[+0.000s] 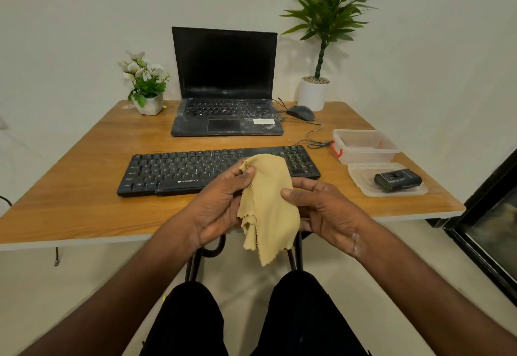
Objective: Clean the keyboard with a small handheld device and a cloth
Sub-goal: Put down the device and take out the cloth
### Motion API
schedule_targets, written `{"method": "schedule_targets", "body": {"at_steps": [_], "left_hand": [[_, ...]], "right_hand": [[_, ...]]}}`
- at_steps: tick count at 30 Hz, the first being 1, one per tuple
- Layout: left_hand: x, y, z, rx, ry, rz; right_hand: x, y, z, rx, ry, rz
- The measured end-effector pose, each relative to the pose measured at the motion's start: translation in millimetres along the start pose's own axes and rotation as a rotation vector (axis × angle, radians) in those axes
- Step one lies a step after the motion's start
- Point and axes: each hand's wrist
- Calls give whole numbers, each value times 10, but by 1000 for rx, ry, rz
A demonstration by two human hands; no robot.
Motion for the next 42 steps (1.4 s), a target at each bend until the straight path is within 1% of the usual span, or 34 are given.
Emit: {"method": "schedule_targets", "body": {"at_steps": [2,4,6,8,9,11,14,16,17,20,23,27,29,31,33,34,35,36,38,40,42], "left_hand": [[-37,-6,-6,-55,-124,-47],[-69,3,0,-134,-192,-62],[-78,23,3,-198,-219,-34],[-68,37,-5,-196,-272,-17],[-77,34,-5,-170,-309,-30],[-86,21,-15,-83,-341,-66],[-110,-27,-14,91,-348,-104],[-120,-49,-14,194,-452,-160],[-119,-48,-16,243,-520,-186],[-83,8,-4,344,-709,-220],[-58,34,4,345,-738,-221],[-115,4,-10,320,-693,-105],[-144,7,-30,306,-706,-60],[-156,5,-62,376,-803,-65],[-141,-20,-68,492,-920,-99],[-126,-32,-59,541,-962,-118],[-115,-43,-46,581,-997,-136],[-109,-49,-37,610,-1022,-147],[-130,-48,-29,636,-1034,-150],[-177,-29,-41,624,-1020,-113],[-235,2,-74,580,-995,-31]], "right_hand": [[-11,-21,-9,-15,5,-84],[-11,-44,-26,-33,-4,-164],[-3,-71,-46,-45,8,-221],[-6,-88,-65,-64,69,-259],[0,-80,-66,-75,101,-260],[21,-46,-47,-114,142,-206],[3,-20,5,-261,178,-104],[-6,-18,15,-333,241,-123],[-7,-19,2,-340,271,-148],[-12,-37,-49,-281,279,-196],[-9,-47,-34,-183,138,-209],[9,-41,-53,-124,-39,-137],[31,-56,-73,-113,-121,-131],[72,-53,-73,-67,-319,-147],[109,-55,-88,-3,-571,-126],[138,-54,-105,19,-657,-115],[174,-49,-131,36,-692,-108],[221,-39,-159,53,-674,-112],[284,-37,-213,72,-576,-157],[293,-38,-230,31,-556,-205],[265,-61,-219,-50,-599,-230]]}}
Point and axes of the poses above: each hand's wrist, its own y-axis away from the middle knuckle, its own x-axis out of the palm, z = x × y, and after that the axes turned 12 degrees about -y, right-handed
